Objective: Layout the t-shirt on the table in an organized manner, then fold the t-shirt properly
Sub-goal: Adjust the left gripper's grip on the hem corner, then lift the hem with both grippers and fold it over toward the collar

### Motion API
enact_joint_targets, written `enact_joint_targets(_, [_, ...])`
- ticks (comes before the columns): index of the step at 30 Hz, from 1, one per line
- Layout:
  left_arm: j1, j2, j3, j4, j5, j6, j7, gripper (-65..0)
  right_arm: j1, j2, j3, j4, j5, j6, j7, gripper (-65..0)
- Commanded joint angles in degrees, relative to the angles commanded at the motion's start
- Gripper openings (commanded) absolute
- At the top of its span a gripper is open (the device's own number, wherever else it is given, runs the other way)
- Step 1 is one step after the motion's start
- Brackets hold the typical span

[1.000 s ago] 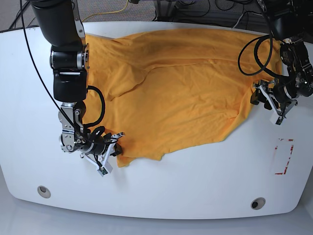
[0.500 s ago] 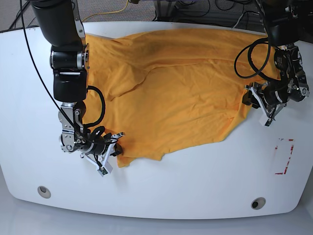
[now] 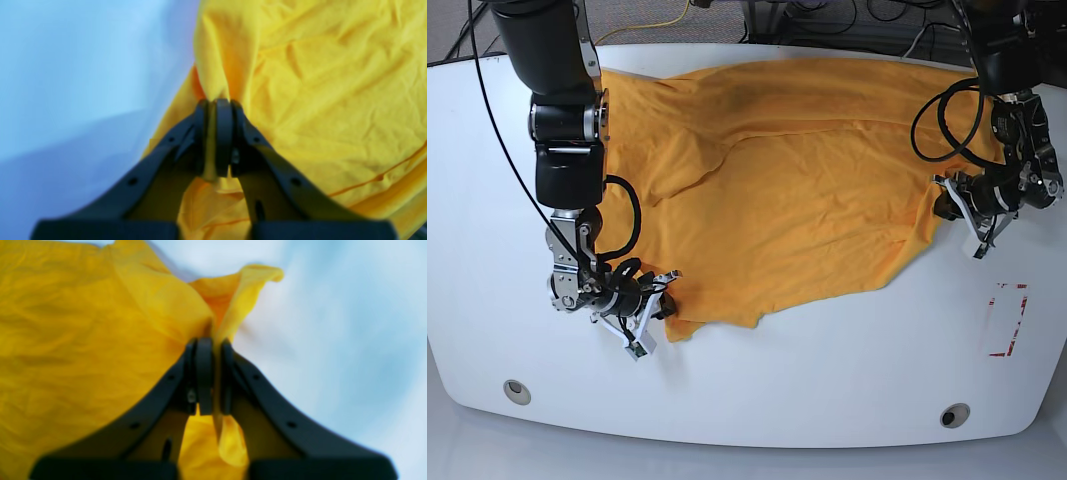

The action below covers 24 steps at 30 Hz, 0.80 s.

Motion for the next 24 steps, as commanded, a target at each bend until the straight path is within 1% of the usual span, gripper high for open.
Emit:
enact_joint_targets(4, [-2.64, -0.53, -0.09, -0.09, 0.18, 0.0, 0.0, -63.9, 0.09, 0.0, 0.09, 0.0, 0.0, 0.0, 0.0, -60.9])
enact_joint_targets(6, [-3.43, -1.76, -0.09, -0.09, 0.88, 0.0, 0.0, -63.9, 0.09, 0.0, 0.09, 0.09, 0.0, 0.0, 0.0, -60.9])
enact_joint_targets(7, [-4.13, -2.2, -0.09, -0.09, 1.67, 0.0, 0.0, -63.9, 0.18, 0.0, 0.09, 0.09, 0.0, 0.0, 0.0, -60.9])
enact_joint_targets(11, [-7.12, -2.2, -0.09, -0.18, 5.27, 0.0, 0.0, -63.9, 0.26, 0.0, 0.26, 0.18, 0.44, 0.0, 0.0, -60.9])
enact_joint_targets(13, [-8.79, -2.2, -0.09, -0.18, 6.68, 0.0, 0.0, -63.9, 0.09, 0.09, 1.76, 1.58, 1.93, 0.0, -0.18, -60.9])
enact_joint_targets(15, [-9.93, -2.2, -0.09, -0.26, 7.56, 0.0, 0.0, -63.9, 0.0, 0.18, 2.46, 2.99, 2.29, 0.0, -0.35, -60.9])
enact_joint_targets(19, [-12.48, -2.2, 0.0, -0.35, 9.41, 0.0, 0.0, -63.9, -0.09, 0.18, 2.99, 5.71, 2.64, 0.0, -3.52, -60.9])
enact_joint_targets(24, [-14.68, -2.2, 0.18, -0.35, 11.43, 0.0, 0.0, -63.7, -1.41, 0.18, 2.99, 10.81, 2.64, 0.0, -6.07, -60.9])
